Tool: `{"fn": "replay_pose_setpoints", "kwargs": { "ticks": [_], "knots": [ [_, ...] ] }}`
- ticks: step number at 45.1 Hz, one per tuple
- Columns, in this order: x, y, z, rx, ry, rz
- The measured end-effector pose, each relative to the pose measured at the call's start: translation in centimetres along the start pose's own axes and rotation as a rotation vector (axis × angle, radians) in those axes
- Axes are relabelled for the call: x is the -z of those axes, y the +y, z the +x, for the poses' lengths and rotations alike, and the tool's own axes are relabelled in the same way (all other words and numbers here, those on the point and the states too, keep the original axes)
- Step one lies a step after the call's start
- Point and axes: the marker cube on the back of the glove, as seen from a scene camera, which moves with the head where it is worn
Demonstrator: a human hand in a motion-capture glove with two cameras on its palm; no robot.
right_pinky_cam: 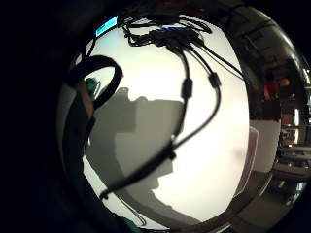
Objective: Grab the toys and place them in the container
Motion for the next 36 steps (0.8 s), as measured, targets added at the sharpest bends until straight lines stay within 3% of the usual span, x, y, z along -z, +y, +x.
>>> {"fn": "replay_pose_setpoints", "kwargs": {
  "ticks": [12, 18, 25, 30, 36],
  "knots": [
    [2.7, 2.0, -1.9, 0.02, -0.026, -0.017],
    [10.3, 5.8, -5.5, 0.187, -0.19, 0.114],
    [18.7, 14.6, -17.9, 0.49, -0.275, 0.279],
    [18.7, 16.2, -24.0, 0.611, -0.198, 0.273],
    [15.4, 14.6, -26.1, 0.59, -0.044, 0.233]
  ]
}}
